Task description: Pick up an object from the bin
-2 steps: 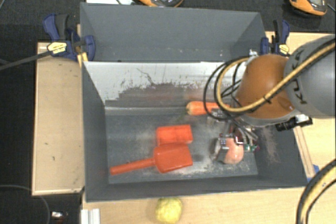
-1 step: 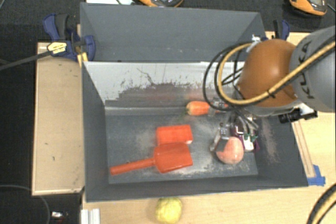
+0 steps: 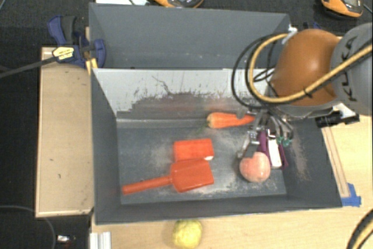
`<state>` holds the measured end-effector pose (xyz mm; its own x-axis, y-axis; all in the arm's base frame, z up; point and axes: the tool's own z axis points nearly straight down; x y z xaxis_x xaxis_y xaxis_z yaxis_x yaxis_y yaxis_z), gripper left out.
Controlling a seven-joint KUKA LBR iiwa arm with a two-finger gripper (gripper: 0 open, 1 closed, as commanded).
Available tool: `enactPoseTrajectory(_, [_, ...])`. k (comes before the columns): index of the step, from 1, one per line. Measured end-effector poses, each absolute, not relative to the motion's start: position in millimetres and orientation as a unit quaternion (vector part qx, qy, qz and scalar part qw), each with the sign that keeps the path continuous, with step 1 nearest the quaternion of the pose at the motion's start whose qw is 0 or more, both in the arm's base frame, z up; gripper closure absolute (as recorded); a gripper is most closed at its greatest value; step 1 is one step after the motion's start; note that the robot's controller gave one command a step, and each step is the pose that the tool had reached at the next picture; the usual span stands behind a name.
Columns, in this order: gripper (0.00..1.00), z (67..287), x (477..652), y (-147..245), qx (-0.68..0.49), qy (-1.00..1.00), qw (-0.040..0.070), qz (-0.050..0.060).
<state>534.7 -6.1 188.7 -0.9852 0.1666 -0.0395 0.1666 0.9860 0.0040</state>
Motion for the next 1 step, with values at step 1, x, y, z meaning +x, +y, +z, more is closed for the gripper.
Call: enactPoseTrajectory(1, [0.00,170.5,541.7,-14.8,0.080,0.996,0.024,-0.002])
